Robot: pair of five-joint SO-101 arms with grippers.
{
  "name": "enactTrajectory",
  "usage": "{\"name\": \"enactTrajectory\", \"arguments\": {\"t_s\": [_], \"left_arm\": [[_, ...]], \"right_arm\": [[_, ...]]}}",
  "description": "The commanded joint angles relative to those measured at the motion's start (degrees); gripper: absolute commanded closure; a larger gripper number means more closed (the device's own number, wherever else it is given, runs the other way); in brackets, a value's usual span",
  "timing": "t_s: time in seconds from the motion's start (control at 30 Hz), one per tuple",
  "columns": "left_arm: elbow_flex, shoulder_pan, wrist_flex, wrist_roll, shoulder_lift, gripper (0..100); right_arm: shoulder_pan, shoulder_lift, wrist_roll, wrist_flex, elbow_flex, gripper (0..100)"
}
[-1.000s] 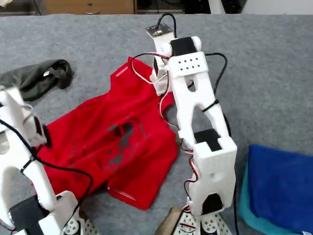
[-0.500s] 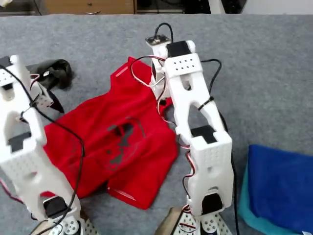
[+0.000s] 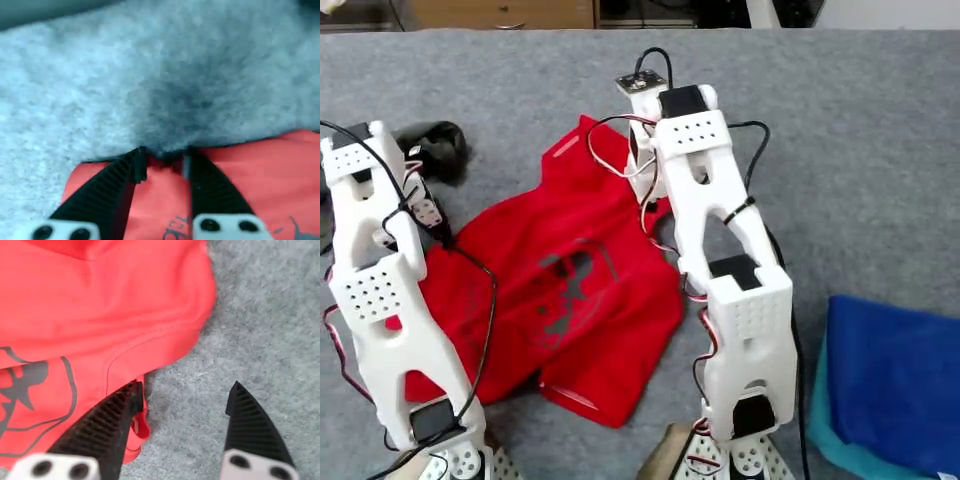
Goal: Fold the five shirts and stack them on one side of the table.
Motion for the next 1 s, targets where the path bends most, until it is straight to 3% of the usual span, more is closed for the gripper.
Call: {"name": "enactTrajectory", "arguments": {"t_s": [0.0,0.17,0.47,0.7,0.8,0.97], "left_arm": [[4.75,-0.26,0.79,-1.05,0.57,93],[5.01,1.05,0.79,-0.79,0.31,98],[-12.40,6.59,0.62,11.96,-11.82,98],[-18.73,4.92,0.62,24.62,-12.00,98],[-18.11,5.01,0.62,25.49,-11.91,98],[-15.91,6.59,0.62,25.32,-11.91,98]], "right_arm": [[0.48,-0.22,0.62,-1.05,-0.40,72.4],[0.48,-0.22,0.62,-3.25,-0.31,72.4],[0.31,0.84,-0.44,-9.85,0.13,72.1],[-1.19,9.89,-11.52,-11.16,-2.86,72.0],[-2.95,13.67,-16.88,-10.99,-7.25,72.0],[-4.97,19.38,-19.52,-10.64,-16.66,72.6]]}}
